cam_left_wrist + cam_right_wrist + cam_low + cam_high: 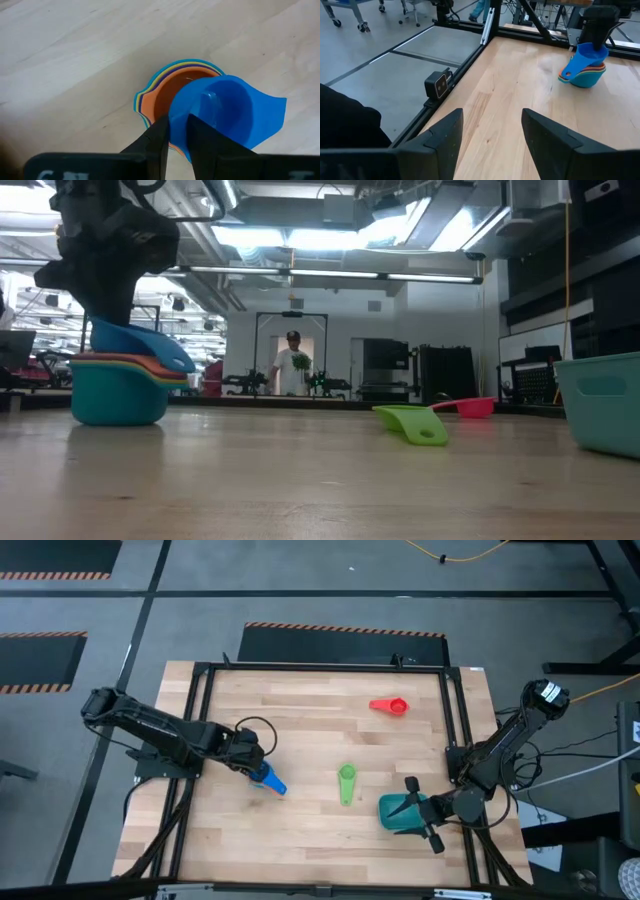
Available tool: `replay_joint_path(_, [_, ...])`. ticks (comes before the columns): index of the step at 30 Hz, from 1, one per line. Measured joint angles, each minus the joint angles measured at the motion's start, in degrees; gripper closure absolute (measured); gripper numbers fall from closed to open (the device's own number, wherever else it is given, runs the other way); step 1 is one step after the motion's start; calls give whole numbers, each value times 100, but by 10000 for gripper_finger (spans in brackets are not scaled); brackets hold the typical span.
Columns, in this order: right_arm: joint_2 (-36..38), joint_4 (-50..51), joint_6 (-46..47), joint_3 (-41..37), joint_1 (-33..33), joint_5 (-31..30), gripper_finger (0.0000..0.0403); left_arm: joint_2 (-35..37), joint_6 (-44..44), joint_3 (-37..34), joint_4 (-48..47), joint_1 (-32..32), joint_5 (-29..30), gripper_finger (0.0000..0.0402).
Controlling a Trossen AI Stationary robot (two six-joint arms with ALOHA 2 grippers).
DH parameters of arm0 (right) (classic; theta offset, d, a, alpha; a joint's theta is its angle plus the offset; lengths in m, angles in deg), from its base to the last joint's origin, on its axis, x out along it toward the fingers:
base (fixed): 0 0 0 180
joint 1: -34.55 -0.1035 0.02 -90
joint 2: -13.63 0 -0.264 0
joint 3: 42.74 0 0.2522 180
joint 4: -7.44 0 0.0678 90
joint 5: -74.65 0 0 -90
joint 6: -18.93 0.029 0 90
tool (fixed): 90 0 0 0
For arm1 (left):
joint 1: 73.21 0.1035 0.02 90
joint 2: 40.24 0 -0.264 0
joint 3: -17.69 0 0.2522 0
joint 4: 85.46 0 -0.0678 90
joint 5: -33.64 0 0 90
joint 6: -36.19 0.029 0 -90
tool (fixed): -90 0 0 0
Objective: Nest measuring cups in basket
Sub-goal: Stack the blue measuring nest cup into the orange measuring nest cup, then stack the red measuring nest cup into the blue measuring nest cup
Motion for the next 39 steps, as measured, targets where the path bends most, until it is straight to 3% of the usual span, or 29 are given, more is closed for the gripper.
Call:
replay_joint_path(8, [0, -1, -4, 0, 2, -1, 195, 0, 11, 0, -15, 0, 2, 339])
replay_joint_path(18, [0, -1, -6, 0, 1, -1, 195, 0, 72, 0, -61, 0, 46, 277])
replay_joint_path(28, [0, -1, -6, 0, 0, -1, 195, 0, 168, 0, -43, 0, 769, 277])
replay_joint_path(33, [0, -1, -28, 0, 2, -7, 195, 0, 349, -2, 180, -6, 782, 278])
replay_joint_path(39, [2, -189, 40, 0, 2, -934, 195, 0, 955, -2, 1295, -122, 828, 278])
